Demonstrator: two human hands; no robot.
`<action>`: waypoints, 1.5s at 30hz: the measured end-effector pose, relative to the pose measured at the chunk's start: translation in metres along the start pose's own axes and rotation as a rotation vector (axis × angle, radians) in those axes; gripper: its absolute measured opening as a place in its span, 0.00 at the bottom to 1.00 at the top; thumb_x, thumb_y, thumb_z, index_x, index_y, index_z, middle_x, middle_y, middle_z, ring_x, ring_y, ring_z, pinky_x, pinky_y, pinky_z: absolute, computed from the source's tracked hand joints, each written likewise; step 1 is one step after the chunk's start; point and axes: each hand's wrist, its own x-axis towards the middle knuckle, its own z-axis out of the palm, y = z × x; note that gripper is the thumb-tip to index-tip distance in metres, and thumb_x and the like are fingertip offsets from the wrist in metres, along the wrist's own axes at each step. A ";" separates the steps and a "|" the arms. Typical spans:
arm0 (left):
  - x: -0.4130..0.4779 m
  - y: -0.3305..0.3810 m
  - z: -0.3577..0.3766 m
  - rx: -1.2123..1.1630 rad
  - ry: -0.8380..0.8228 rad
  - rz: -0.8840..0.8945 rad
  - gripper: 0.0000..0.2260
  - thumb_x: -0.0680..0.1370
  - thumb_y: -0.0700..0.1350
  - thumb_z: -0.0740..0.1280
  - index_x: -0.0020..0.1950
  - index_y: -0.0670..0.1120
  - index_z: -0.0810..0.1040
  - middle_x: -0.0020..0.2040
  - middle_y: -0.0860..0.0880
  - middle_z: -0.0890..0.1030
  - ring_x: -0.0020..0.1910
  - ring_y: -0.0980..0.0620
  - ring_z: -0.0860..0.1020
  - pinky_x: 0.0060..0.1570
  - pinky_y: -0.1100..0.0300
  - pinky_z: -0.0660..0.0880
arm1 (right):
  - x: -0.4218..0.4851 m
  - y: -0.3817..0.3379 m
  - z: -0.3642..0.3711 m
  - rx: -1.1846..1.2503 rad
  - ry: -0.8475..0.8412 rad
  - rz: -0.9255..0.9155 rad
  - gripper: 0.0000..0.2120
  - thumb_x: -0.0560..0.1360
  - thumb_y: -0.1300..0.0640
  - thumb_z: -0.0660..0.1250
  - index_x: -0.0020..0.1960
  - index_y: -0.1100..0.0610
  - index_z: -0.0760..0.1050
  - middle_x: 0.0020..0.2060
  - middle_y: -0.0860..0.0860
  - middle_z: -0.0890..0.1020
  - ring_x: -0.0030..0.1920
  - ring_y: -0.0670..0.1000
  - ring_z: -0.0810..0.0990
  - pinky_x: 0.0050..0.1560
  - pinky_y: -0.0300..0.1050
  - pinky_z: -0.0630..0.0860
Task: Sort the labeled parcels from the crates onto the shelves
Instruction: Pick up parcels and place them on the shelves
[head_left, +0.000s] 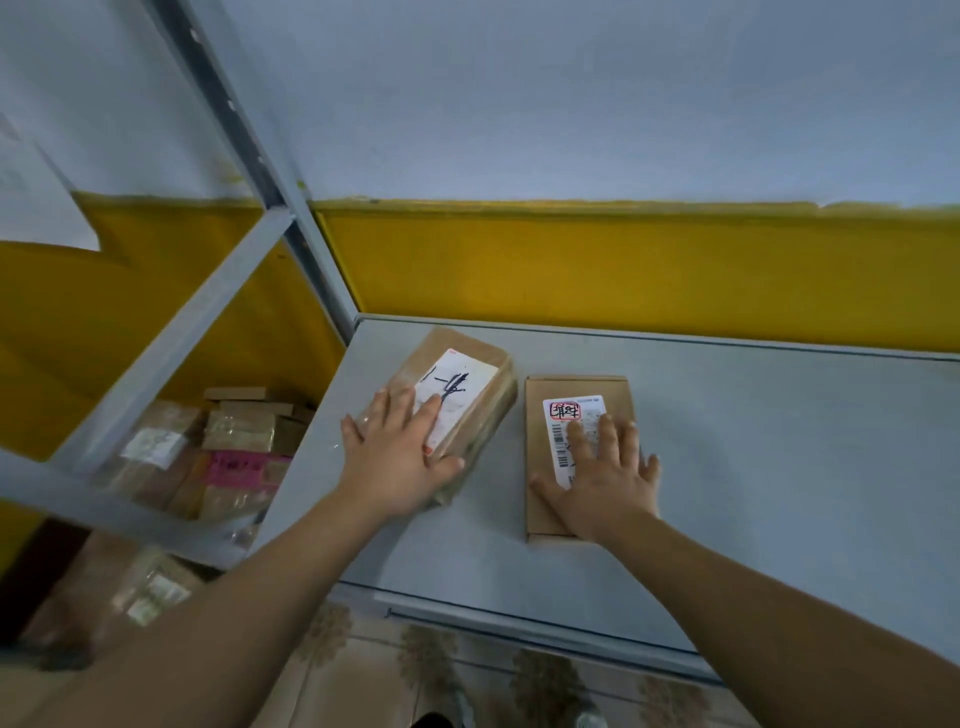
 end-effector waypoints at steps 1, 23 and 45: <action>0.008 -0.008 -0.005 0.009 -0.016 0.033 0.36 0.77 0.66 0.57 0.79 0.58 0.43 0.80 0.50 0.42 0.78 0.45 0.39 0.72 0.35 0.40 | 0.002 -0.001 0.000 -0.005 0.003 0.005 0.42 0.74 0.25 0.47 0.80 0.44 0.39 0.80 0.53 0.39 0.78 0.59 0.34 0.75 0.65 0.42; 0.159 -0.070 -0.038 0.194 0.074 0.283 0.29 0.81 0.62 0.53 0.78 0.61 0.45 0.80 0.50 0.44 0.78 0.41 0.43 0.73 0.36 0.46 | 0.002 -0.018 -0.003 0.014 0.090 0.213 0.43 0.71 0.24 0.53 0.80 0.41 0.44 0.80 0.50 0.44 0.79 0.61 0.43 0.76 0.59 0.51; 0.005 0.089 0.071 -0.761 -0.304 0.188 0.22 0.74 0.60 0.65 0.65 0.53 0.70 0.64 0.51 0.77 0.64 0.48 0.74 0.66 0.51 0.69 | -0.079 0.031 0.012 0.770 0.161 0.512 0.31 0.70 0.43 0.74 0.65 0.57 0.69 0.60 0.56 0.78 0.57 0.57 0.78 0.57 0.49 0.75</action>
